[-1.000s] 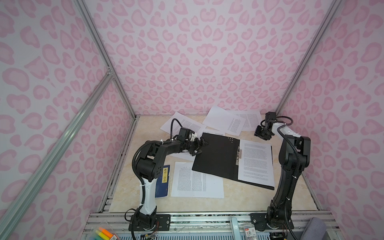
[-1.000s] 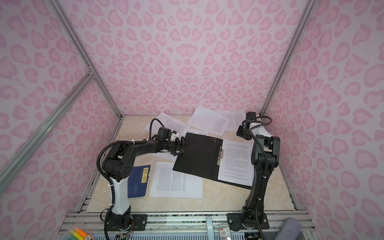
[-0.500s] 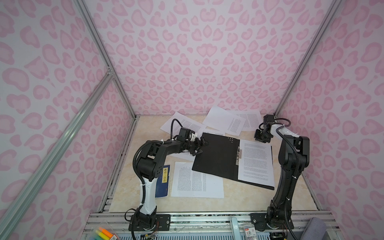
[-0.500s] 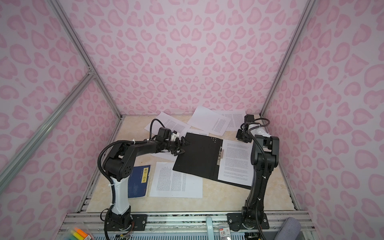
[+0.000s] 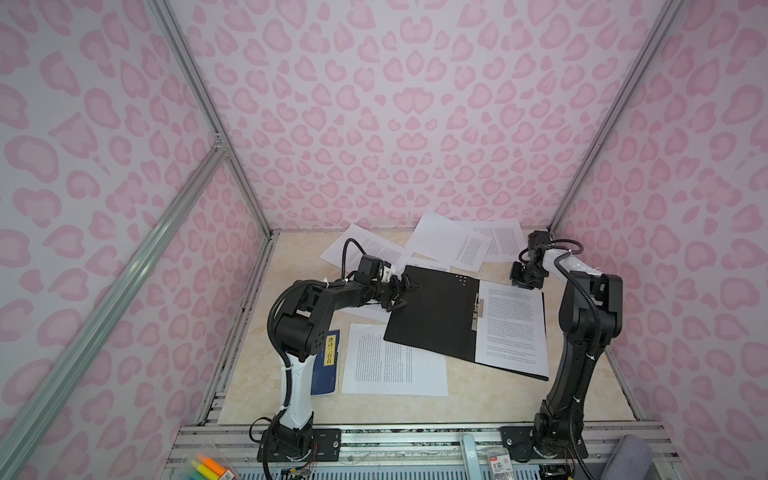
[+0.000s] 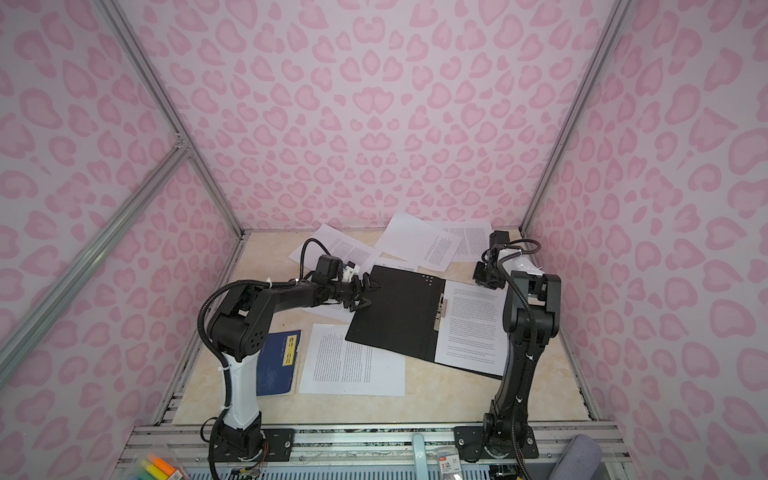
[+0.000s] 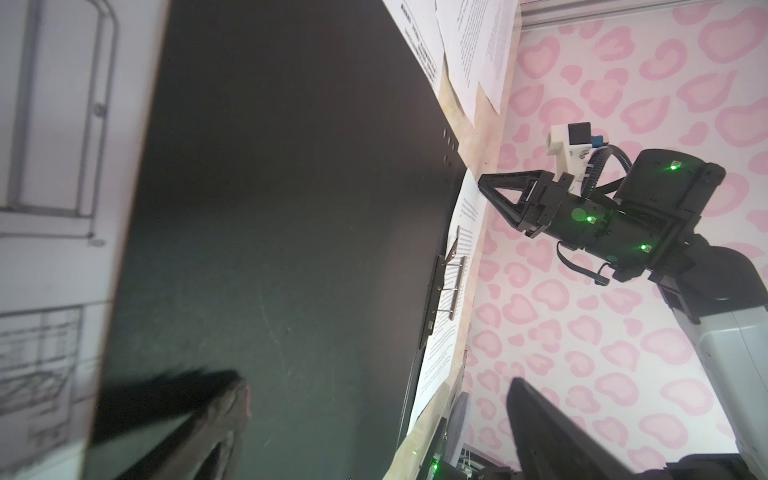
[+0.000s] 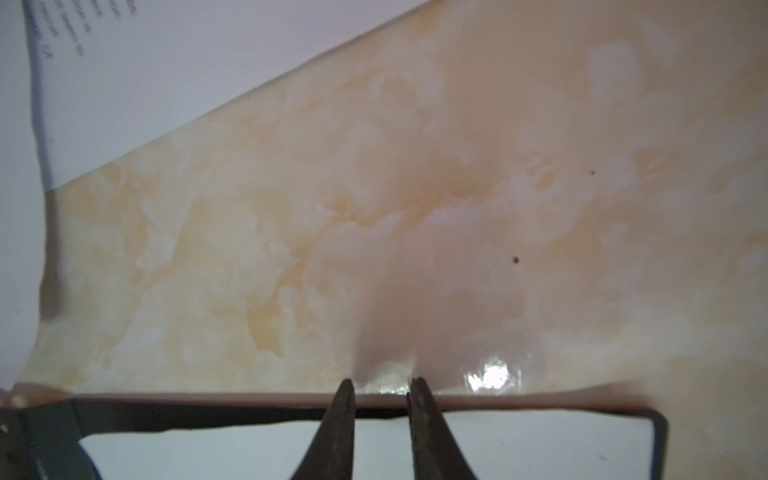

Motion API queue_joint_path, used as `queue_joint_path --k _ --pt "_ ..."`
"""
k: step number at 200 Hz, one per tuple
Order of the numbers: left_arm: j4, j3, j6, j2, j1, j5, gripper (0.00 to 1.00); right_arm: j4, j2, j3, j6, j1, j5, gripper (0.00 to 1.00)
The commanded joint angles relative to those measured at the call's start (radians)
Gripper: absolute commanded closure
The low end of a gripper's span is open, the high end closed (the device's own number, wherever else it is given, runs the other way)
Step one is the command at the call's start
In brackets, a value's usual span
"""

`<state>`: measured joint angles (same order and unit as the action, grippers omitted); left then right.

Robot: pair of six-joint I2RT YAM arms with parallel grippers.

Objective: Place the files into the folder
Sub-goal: 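Move the right gripper toward the far white sheets beyond the folder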

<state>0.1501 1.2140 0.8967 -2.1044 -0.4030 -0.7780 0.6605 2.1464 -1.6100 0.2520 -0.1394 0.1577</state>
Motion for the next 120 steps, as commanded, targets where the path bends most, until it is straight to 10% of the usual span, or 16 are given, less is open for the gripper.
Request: queue_joint_path --k 1,120 --pt "-0.212 -0.021 0.005 -0.03 -0.004 0.138 0.01 0.008 -0.006 -0.004 0.014 -0.005 -0.004 0.69" --pt "-0.271 0.068 -0.065 0.063 -0.049 0.125 0.02 -0.277 -0.637 0.639 0.168 -0.037 0.069 0.17"
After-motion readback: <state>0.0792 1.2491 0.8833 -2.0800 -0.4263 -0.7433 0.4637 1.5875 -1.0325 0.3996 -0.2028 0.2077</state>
